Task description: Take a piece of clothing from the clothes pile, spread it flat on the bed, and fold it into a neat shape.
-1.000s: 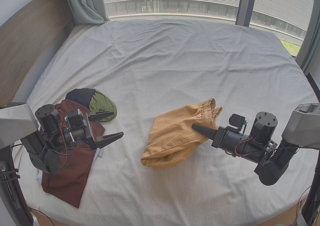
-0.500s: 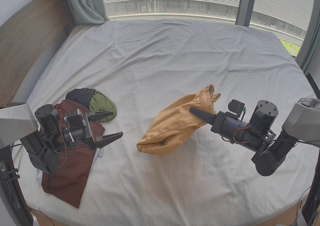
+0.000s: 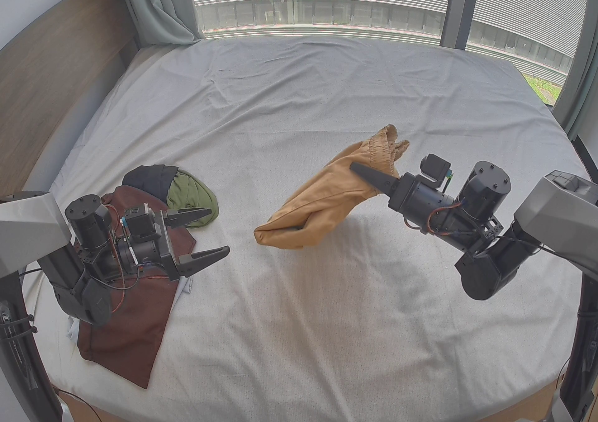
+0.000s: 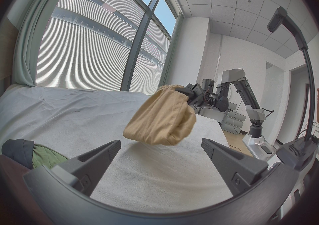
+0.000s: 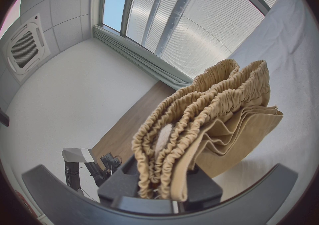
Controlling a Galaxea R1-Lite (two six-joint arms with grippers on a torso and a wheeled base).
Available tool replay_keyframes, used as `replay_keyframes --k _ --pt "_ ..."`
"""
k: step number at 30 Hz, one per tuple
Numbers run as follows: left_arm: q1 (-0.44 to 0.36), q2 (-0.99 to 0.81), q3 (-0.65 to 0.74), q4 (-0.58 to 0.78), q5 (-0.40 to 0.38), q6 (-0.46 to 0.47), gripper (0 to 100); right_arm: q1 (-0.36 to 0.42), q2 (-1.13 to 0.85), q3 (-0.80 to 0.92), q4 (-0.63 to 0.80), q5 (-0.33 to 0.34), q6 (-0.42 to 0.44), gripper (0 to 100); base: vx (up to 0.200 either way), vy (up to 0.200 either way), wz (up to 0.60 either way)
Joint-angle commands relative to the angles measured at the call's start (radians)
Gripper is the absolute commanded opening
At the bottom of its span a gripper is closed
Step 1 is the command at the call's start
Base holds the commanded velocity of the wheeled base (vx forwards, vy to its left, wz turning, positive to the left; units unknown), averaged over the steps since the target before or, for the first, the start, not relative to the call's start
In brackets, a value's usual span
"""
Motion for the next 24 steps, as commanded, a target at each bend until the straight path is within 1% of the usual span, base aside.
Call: replay_keyframes --k 1,3,4,6,10,14,24 --pt "0.002 0.004 -0.002 0.000 0.000 0.000 100 -0.018 0.132 -0.185 0.010 0.014 0.006 0 0.000 0.000 0.00" --pt "0.002 0.005 -0.002 0.000 0.000 0.000 100 -0.018 0.175 -0.268 0.053 0.013 0.008 0 0.000 0.000 0.00" --pt "0.002 0.005 -0.002 0.000 0.000 0.000 100 -0.018 0.175 -0.268 0.053 0.013 0.008 0 0.000 0.000 0.00" --pt "0.002 0.007 -0.002 0.000 0.000 0.000 100 -0.025 0.213 -0.343 0.083 0.013 0.025 0 0.000 0.000 0.00" --pt "0.003 0.008 -0.005 0.000 0.000 -0.002 100 -0.034 0.270 -0.422 0.111 0.013 0.056 0 0.000 0.000 0.00" --pt "0.003 0.010 -0.006 0.000 0.000 -0.002 100 -0.040 0.297 -0.428 0.146 0.011 0.056 0 0.000 0.000 0.00" --pt "0.002 0.010 -0.005 0.000 -0.001 -0.002 100 -0.055 0.322 -0.454 0.149 0.011 0.057 0 0.000 0.000 0.00"
